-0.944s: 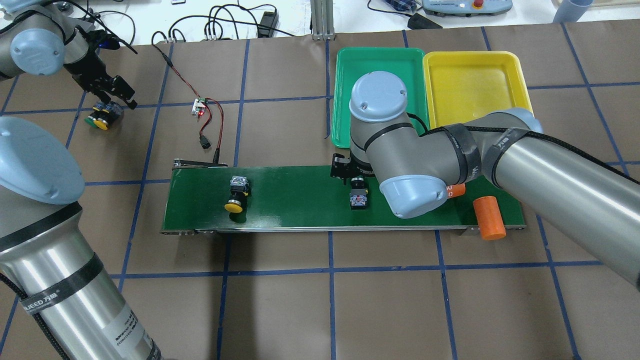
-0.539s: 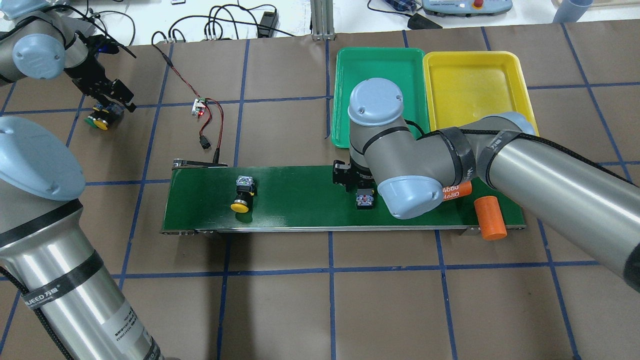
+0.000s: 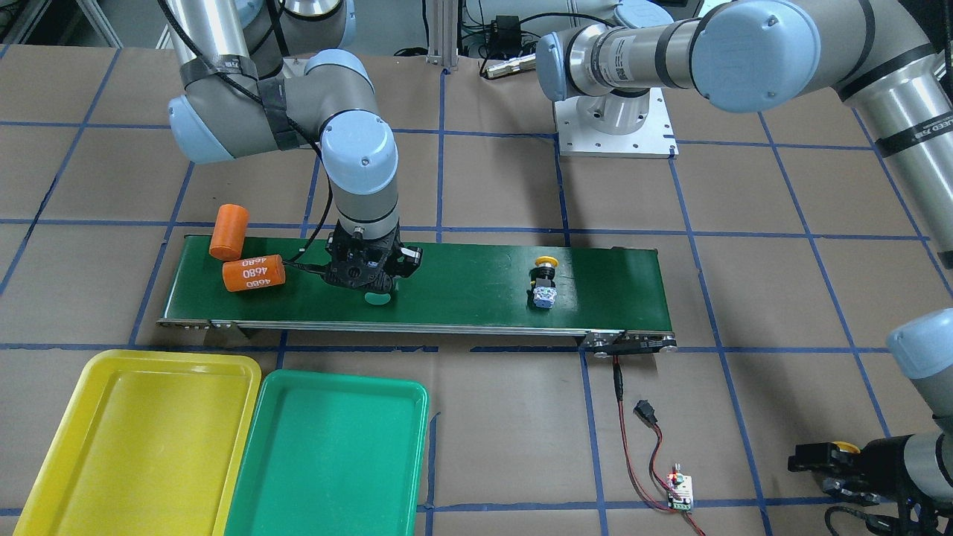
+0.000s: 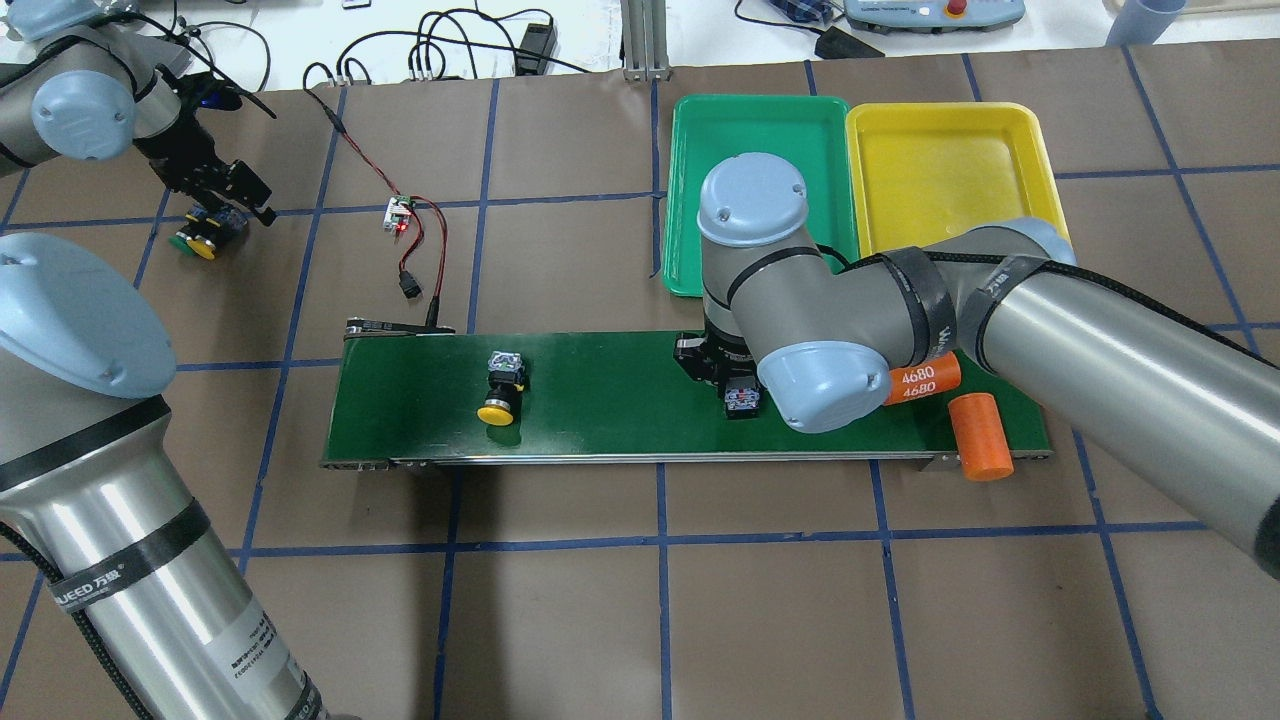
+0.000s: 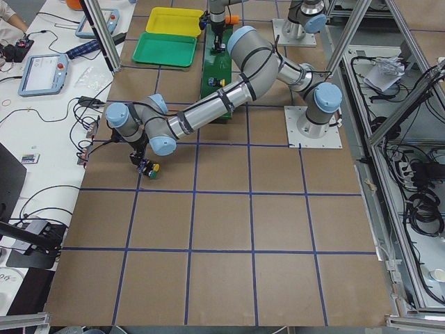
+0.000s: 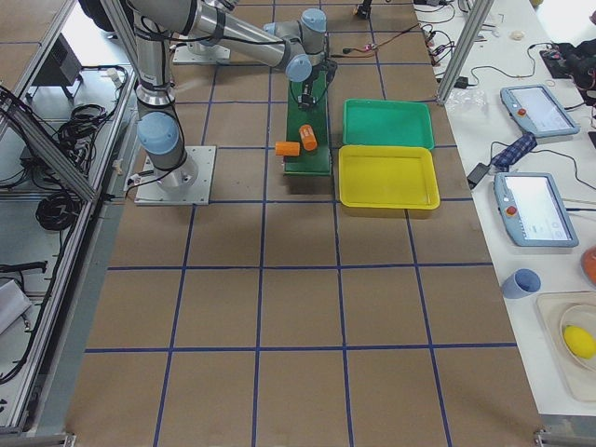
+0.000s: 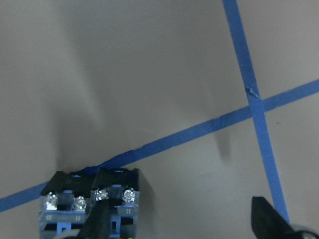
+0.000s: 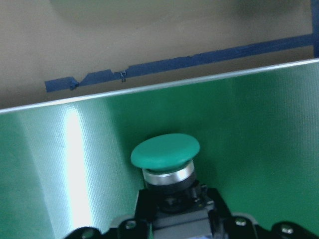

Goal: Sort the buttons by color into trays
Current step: 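Lift the green button with the right gripper over the green tray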

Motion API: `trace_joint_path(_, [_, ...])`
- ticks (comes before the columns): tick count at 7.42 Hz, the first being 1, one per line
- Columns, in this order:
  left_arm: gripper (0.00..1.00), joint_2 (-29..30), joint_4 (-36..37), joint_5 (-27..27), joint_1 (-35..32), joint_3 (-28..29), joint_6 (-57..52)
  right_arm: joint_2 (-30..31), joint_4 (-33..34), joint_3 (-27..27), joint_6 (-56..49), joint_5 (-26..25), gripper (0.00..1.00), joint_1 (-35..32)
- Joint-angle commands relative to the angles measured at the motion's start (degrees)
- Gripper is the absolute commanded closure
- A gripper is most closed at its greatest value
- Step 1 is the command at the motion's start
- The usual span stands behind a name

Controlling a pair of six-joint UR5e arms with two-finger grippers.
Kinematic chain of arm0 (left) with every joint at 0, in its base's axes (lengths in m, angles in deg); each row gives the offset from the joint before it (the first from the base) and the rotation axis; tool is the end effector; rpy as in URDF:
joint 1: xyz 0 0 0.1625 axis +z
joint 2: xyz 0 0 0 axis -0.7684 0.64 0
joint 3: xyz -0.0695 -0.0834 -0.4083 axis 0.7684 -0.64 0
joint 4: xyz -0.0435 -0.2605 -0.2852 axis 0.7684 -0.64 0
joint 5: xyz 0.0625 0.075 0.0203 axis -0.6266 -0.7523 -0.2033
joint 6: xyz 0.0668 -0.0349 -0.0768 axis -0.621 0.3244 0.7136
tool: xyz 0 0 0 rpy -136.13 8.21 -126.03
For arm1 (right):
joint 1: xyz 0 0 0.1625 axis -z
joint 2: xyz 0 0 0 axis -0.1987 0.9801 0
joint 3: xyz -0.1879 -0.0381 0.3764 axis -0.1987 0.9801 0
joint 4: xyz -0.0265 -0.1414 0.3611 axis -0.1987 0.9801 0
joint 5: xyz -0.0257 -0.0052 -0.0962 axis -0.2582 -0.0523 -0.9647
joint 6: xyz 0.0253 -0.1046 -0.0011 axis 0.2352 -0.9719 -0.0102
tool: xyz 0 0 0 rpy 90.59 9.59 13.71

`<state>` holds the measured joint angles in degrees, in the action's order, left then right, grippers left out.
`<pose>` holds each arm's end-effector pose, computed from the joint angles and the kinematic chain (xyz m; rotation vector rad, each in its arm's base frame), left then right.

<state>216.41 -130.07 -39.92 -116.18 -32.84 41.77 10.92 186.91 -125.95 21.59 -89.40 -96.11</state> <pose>0.1829 -0.7526 0.1949 -0.4948 -2.9774 -0.1187 0.2798 -0.4521 0.2542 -0.2605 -3.0849 -0.0546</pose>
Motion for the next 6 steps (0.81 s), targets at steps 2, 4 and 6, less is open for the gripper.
trace_joint_path(2, [0.00, -1.1, -7.2, 6.1, -1.0, 0.1, 6.1, -0.4, 0.0, 8.9, -1.0, -0.6, 1.00, 3.8])
trace_joint_path(4, [0.00, -2.0, -10.8, 8.7, -1.0, 0.3, 8.9, -4.6, 0.7, 14.2, -4.2, -0.5, 1.00, 8.6])
trace_joint_path(6, [0.00, -1.8, -10.4, 5.3, -0.4, 1.7, 8.3, -11.8, 0.7, 21.0, -6.9, -2.0, 1.00, 9.5])
